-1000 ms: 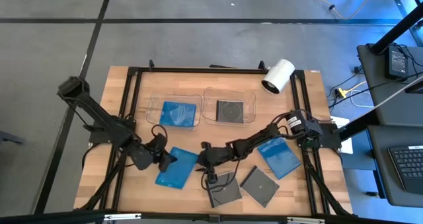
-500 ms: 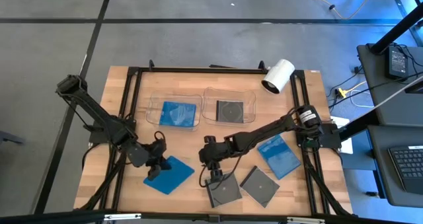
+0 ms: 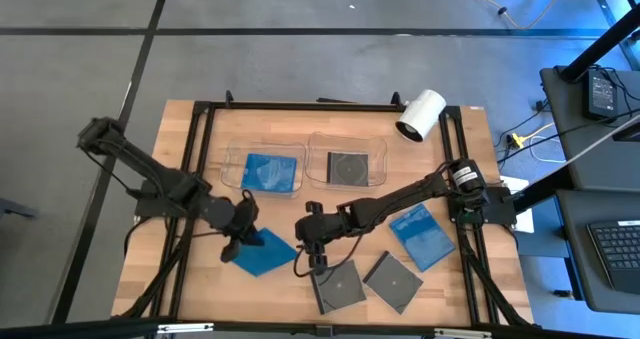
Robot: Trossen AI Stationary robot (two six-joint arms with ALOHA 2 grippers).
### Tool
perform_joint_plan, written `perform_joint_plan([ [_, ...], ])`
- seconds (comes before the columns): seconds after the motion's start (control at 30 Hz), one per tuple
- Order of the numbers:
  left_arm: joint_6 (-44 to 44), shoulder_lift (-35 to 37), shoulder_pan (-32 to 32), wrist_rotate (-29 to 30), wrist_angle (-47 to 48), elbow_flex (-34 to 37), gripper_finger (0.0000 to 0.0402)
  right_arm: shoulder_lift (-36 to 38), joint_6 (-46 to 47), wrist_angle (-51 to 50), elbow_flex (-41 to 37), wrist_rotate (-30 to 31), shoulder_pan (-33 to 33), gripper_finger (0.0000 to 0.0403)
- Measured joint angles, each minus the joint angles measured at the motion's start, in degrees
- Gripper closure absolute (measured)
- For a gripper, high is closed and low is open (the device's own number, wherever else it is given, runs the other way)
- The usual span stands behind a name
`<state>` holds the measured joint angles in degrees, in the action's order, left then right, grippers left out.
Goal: Pick & place jewel cases by type
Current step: Put the left blue CD case into the left transparent bin
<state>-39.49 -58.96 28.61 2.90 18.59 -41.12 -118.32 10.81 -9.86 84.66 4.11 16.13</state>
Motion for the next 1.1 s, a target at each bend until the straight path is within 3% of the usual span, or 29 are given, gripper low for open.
perform_joint_plan([
  [0.23, 7.2, 3.1, -5.3, 2.8, 19.7, -12.3, 0.037, 0.0, 1.1, 0.1, 0.0, 0.0, 0.1, 0.0233],
  [0.47, 14.8, 3.6, -11.5, 6.4, 28.9, -22.0, 0.0374, -0.5, 1.0, 0.1, 0.0, 4.8, 0.1, 0.0233],
  [0.8, 22.7, 3.5, -23.0, 0.1, 34.7, -24.9, 0.0374, -3.2, 2.2, 0.4, 0.0, 5.3, 0.2, 0.0233],
  [1.1, 34.4, 3.1, -39.0, 1.5, 40.5, -24.9, 0.0373, -4.4, 2.1, 0.3, 0.0, 5.3, 0.2, 0.0233],
])
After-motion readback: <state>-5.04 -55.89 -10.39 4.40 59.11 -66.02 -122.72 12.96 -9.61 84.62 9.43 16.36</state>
